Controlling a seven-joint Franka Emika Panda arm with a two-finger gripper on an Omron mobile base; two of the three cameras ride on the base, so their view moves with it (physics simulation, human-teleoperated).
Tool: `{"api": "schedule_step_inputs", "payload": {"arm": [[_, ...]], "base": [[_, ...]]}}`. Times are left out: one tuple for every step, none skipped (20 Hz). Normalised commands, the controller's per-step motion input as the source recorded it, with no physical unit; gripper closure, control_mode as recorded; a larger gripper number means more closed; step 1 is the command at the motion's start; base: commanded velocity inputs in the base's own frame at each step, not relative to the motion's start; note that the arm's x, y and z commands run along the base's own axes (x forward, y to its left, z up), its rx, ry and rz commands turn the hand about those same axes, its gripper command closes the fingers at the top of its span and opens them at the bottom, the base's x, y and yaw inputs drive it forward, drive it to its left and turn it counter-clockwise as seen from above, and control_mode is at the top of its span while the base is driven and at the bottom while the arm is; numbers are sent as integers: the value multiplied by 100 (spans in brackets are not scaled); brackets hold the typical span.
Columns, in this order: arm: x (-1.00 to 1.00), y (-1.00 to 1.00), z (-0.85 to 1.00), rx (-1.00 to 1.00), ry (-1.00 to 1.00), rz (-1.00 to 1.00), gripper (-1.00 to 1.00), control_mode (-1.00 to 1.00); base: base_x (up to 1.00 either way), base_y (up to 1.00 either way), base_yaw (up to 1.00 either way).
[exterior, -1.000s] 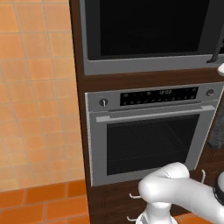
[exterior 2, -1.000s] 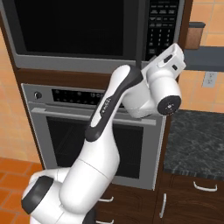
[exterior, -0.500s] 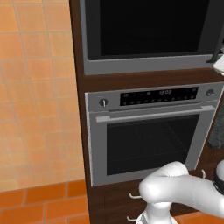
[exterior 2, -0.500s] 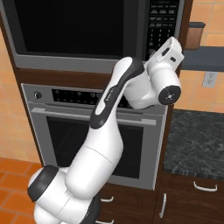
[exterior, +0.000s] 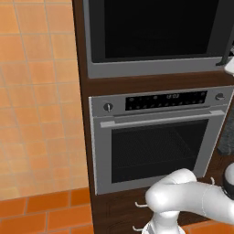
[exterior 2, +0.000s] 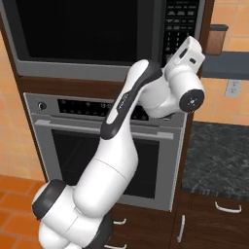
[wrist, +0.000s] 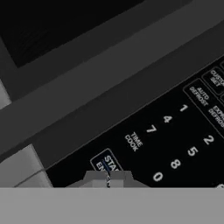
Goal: Open the microwave, place the bowl with waffle inside the microwave, then close the microwave door and turn it on.
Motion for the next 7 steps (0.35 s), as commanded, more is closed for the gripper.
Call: {"api": "schedule_step_inputs", "payload": {"arm": [[33,7,0,-12,0,-4,100,-100],[30,9,-12,-12,0,-5,100,-100],[25,12,-16,-11,0,-4,100,-100],[19,11,-17,-10,0,-3,100,-100],[16,9,-21,-9,0,-2,100,-100],[14,7,-21,-10,0,-2,100,-100],[12,8,-19,-10,0,-2,100,-100]], "base": [[0,0,0],[0,0,0],[0,0,0],[0,0,0],[0,0,0],[0,0,0],[0,0,0]]}}
